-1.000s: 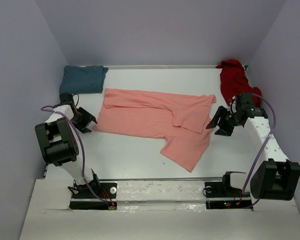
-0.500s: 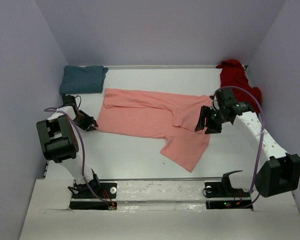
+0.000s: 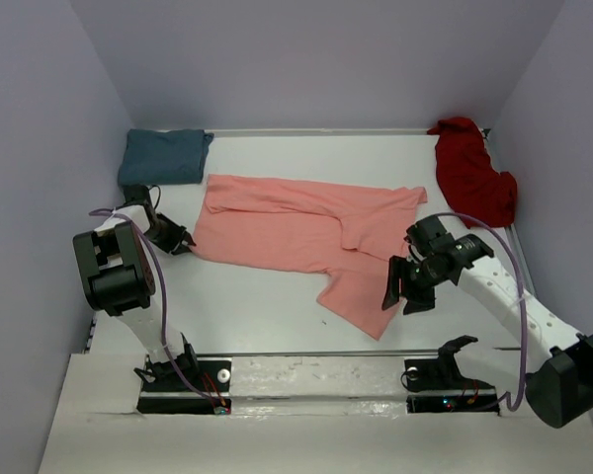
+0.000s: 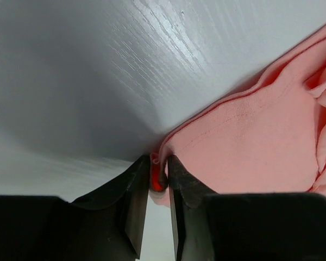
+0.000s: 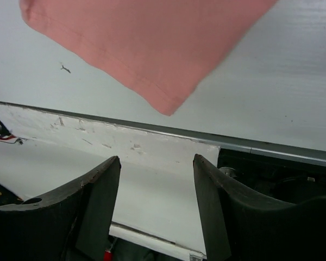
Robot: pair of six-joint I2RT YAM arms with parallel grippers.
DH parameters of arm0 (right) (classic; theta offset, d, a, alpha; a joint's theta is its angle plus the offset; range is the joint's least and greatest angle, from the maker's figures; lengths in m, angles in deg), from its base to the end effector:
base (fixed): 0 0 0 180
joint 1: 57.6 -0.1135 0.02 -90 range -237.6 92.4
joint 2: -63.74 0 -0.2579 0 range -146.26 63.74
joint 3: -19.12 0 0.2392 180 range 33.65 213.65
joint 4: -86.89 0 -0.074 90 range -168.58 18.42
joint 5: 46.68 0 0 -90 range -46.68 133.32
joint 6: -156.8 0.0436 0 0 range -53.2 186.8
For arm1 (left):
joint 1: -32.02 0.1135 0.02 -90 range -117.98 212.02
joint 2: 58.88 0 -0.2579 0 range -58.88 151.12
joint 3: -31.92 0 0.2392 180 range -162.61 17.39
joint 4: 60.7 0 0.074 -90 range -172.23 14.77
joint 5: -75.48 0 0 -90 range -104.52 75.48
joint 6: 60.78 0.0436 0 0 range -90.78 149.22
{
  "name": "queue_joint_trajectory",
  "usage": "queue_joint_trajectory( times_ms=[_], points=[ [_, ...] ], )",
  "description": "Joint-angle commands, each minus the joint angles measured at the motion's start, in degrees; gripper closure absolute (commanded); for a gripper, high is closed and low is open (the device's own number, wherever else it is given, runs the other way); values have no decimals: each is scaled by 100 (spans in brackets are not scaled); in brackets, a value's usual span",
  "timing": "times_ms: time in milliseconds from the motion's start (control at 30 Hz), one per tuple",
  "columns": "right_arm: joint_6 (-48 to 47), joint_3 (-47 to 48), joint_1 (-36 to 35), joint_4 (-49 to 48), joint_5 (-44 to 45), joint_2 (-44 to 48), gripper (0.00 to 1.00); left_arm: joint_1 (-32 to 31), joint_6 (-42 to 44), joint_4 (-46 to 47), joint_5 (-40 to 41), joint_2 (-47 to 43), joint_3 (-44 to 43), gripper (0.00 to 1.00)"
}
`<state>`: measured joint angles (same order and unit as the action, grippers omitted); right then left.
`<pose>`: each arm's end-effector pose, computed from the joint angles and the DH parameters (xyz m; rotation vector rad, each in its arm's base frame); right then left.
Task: Fold and stack the t-shirts
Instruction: Fold the tshirt
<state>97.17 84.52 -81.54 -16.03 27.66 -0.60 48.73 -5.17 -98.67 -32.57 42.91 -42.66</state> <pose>0.1556 0.0820 0.2378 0.1179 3.0008 0.5354 0.3237 0.0831 0.1518 -1.0859 2.4917 -0.5182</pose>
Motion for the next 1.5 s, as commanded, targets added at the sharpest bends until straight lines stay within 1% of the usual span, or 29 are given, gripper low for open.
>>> queue_joint_trajectory(
  times_ms=[0,33,100,133,200,233,367,467,600,800,1167,1400,1467],
  points=[
    [575,-542,-75,100,98,632,38,-27,178,-108,249,156,-24,65],
    [593,-769,-154,57,150,720,38,-36,196,-108,249,156,-15,65],
    [645,-868,-329,-75,300,922,39,-27,205,-108,249,156,-7,65],
    [680,-842,-556,-84,405,940,39,-36,214,-99,249,156,2,65],
    [786,-789,-742,-137,616,827,38,-36,231,-108,257,156,2,65],
    [821,-789,-969,-146,808,748,38,-36,240,-108,257,156,-6,65],
    [1084,-711,-1498,-426,1231,308,38,-36,223,-73,240,182,-7,65],
    [1111,-719,-1552,-638,1363,124,38,-36,214,-64,213,182,-24,65],
    [1164,-859,-1552,-1033,1311,202,38,-36,222,-82,205,191,-77,65],
    [1278,-877,-1605,-1200,1522,-17,39,-36,231,-82,187,253,-77,65],
    [1611,-1149,-2087,-1701,1425,-422,40,-89,266,-204,152,498,-419,64],
    [2113,-1589,-2088,-1693,1531,8,41,-133,301,-310,170,630,-666,64],
    [2175,-1694,-2088,-1684,1566,61,43,-159,293,-319,178,674,-718,64]
  ],
)
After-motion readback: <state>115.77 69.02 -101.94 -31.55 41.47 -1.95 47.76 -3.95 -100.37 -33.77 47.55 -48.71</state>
